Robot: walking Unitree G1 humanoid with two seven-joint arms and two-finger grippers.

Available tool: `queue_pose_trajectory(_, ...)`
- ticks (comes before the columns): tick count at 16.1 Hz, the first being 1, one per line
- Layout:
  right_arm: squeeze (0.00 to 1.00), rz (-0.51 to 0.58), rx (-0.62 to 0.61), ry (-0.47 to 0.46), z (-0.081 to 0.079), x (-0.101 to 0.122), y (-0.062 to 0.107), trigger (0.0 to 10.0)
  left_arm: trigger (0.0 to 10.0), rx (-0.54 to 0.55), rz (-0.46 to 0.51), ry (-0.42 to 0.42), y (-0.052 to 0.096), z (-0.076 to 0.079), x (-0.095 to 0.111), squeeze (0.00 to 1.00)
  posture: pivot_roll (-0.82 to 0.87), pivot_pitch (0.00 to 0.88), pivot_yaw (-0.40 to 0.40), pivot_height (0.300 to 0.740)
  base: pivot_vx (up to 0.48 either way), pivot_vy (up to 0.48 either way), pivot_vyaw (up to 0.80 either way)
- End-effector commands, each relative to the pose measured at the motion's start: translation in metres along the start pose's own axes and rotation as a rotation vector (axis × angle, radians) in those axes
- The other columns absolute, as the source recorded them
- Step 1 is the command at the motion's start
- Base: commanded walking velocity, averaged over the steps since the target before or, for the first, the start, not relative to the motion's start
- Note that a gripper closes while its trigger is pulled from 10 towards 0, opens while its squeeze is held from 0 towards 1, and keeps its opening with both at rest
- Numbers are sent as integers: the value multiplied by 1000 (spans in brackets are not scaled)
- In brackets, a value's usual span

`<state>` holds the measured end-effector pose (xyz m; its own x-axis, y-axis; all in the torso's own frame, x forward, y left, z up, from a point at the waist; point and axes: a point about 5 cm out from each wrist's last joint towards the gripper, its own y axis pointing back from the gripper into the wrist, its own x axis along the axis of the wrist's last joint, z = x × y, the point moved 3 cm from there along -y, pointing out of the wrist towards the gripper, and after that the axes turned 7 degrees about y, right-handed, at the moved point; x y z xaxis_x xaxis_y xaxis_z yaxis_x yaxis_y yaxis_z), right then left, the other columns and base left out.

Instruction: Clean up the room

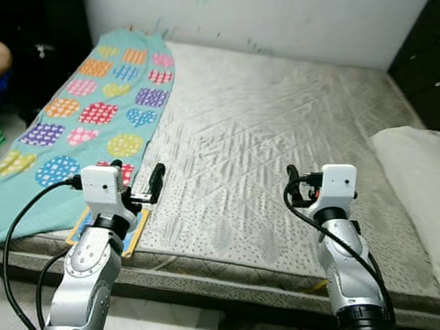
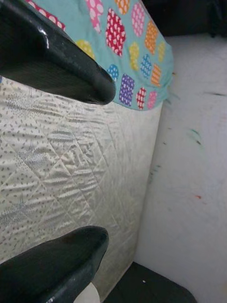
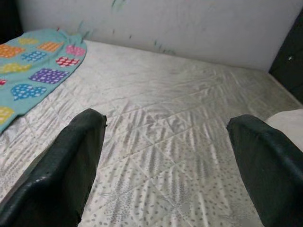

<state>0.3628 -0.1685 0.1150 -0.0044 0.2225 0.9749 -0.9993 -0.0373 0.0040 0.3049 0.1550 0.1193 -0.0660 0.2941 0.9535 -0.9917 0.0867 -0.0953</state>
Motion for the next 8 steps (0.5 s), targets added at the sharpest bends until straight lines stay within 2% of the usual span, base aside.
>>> queue_pose_trajectory(1,0,10,-5,-1,2,3,-2,10000,10000,-7,11,-4,0,0,3,0,-31,0,-21,740,311,0,0)
queue_pose_trajectory(8,0,9,-6,2,2,3,-2,10000,10000,-8,7,-4,-1,0,3,0,-30,0,-18,740,304,0,0)
